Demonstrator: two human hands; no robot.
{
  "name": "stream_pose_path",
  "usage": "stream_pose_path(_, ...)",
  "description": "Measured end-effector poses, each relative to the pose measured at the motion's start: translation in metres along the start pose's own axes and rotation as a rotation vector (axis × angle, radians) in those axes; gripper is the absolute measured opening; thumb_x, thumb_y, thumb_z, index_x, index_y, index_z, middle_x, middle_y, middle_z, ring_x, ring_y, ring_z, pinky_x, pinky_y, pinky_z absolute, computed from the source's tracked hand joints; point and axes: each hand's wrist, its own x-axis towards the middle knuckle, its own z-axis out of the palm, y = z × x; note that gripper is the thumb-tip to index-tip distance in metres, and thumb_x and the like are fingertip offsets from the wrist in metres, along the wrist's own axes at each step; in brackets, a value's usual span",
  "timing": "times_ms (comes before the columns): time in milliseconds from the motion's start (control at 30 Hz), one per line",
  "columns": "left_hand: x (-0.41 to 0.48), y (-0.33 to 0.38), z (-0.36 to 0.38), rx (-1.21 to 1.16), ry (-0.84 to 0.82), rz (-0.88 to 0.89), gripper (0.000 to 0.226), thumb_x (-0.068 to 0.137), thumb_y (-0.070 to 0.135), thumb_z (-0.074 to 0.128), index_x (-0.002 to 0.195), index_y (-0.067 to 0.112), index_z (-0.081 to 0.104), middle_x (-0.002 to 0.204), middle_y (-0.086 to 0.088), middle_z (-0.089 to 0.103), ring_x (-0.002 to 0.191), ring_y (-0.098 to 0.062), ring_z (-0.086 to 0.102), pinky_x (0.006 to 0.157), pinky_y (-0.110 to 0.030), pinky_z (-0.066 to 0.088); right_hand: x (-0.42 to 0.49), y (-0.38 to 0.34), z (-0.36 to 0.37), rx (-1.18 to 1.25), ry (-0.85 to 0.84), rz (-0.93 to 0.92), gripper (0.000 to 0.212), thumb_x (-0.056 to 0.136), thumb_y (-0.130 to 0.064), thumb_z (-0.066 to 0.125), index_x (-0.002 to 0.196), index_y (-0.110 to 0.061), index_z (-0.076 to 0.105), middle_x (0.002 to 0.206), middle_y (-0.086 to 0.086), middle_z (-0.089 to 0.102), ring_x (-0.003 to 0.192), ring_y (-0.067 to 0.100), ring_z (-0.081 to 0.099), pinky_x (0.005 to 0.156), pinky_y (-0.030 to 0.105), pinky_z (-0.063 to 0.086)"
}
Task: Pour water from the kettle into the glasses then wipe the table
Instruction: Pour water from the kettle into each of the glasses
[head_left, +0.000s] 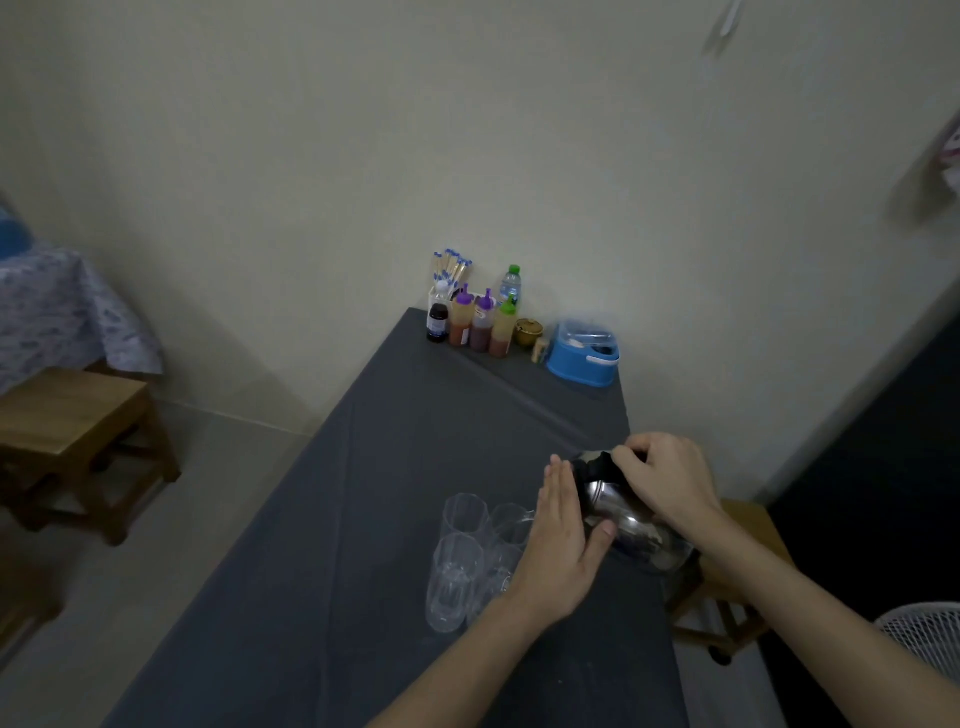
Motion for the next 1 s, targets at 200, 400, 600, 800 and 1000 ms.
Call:
stream_pose_path(200, -0.001, 0.002, -0.001, -0.012, 0.004, 0.010, 0.079, 0.099, 0.045, 0.034, 0.149, 0.012, -0.018, 0.154, 0.005, -0.027, 0.143, -0.008, -0.023, 0.119, -0.027, -0.008, -0.001, -0.002, -0.001, -0.010, 0.004, -0.016, 0.032, 0.084, -0.026, 0.058, 0.060, -0.007, 0.067, 0.051, 0.009, 0.059, 0.047, 0.014, 0.049, 0.044, 0.025, 0.031)
stream_pose_path(400, -0.002, 0.001, 0.000, -0.016, 0.004, 0.005, 0.079, 0.100, 0.044, 0.035, 0.149, 0.012, -0.018, 0.156, 0.002, -0.026, 0.144, -0.009, -0.022, 0.120, -0.030, -0.006, 0.000, -0.001, -0.001, -0.019, 0.011, -0.031, 0.033, 0.084, -0.029, 0.057, 0.061, -0.008, 0.068, 0.054, 0.009, 0.063, 0.053, 0.018, 0.057, 0.050, 0.031, 0.041)
stream_pose_path(600, -0.002, 0.002, 0.000, -0.001, 0.001, -0.005, 0.081, 0.096, 0.052, 0.030, 0.148, 0.013, -0.019, 0.156, 0.002, -0.026, 0.143, -0.008, -0.022, 0.119, -0.027, -0.007, -0.005, -0.002, -0.002, -0.001, 0.008, -0.031, 0.036, 0.084, -0.029, 0.055, 0.057, -0.008, 0.064, 0.050, 0.006, 0.059, 0.049, 0.017, 0.053, 0.048, 0.028, 0.037)
stream_pose_path(800, -0.003, 0.002, -0.002, 0.027, -0.030, -0.004, 0.079, 0.097, 0.050, 0.030, 0.149, 0.012, -0.017, 0.157, 0.003, -0.024, 0.143, -0.006, -0.023, 0.119, -0.025, -0.008, -0.010, 0.003, 0.002, 0.023, 0.013, 0.030, 0.032, 0.084, -0.028, 0.058, 0.061, -0.007, 0.068, 0.051, 0.006, 0.061, 0.052, 0.018, 0.058, 0.053, 0.033, 0.046)
stream_pose_path(1000, -0.001, 0.005, -0.007, 0.077, -0.091, 0.030, 0.075, 0.099, 0.047, 0.029, 0.151, 0.011, -0.011, 0.158, 0.001, -0.021, 0.144, -0.008, -0.020, 0.120, -0.028, -0.006, -0.024, 0.015, 0.005, 0.158, 0.058, 0.177, 0.038, 0.087, -0.025, 0.057, 0.056, -0.004, 0.062, 0.049, 0.008, 0.060, 0.051, 0.020, 0.059, 0.051, 0.031, 0.045)
